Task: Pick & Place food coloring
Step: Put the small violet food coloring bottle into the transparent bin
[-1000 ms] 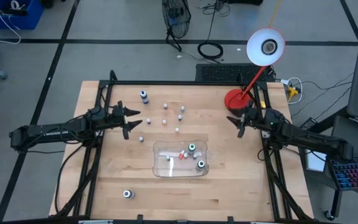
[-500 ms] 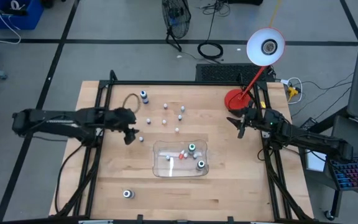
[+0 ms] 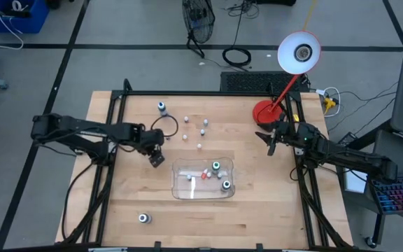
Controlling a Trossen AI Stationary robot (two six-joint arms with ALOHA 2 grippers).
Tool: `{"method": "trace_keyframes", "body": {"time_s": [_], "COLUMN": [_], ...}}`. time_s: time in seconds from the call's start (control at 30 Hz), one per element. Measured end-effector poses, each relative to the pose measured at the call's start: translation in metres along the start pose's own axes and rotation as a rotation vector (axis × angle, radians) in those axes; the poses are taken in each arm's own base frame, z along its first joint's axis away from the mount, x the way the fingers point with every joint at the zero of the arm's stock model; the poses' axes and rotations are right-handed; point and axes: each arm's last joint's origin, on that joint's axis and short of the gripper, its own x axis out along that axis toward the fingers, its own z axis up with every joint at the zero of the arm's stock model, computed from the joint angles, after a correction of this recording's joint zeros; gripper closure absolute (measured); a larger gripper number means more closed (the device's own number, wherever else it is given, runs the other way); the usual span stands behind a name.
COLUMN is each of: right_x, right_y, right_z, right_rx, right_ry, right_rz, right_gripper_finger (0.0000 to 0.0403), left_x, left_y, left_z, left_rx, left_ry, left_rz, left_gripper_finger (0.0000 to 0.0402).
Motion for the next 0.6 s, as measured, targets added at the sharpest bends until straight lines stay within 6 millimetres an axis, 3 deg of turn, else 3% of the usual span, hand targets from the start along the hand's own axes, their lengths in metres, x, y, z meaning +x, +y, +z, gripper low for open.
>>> {"method": "trace_keyframes", "body": {"time_s": [0.33,0.6], "right_x": [0.000,0.000], "right_y": [0.000,0.000], "right_z": [0.000,0.000], "right_rx": [0.000,0.000], "right_ry": [0.000,0.000], "right_rz": [0.001,0.001], "right_gripper_finger": [0.0232,0.0232], "left_x": [0.026,0.032], "left_y": [-0.006,-0.007], "left_z": [0.001,0.003], "left_rx": [0.016,0.037], "left_ry": [0.072,0.074], "left_rz": [0.053,0.057], "left_gripper_finger": [0.0174,0.0174]}}
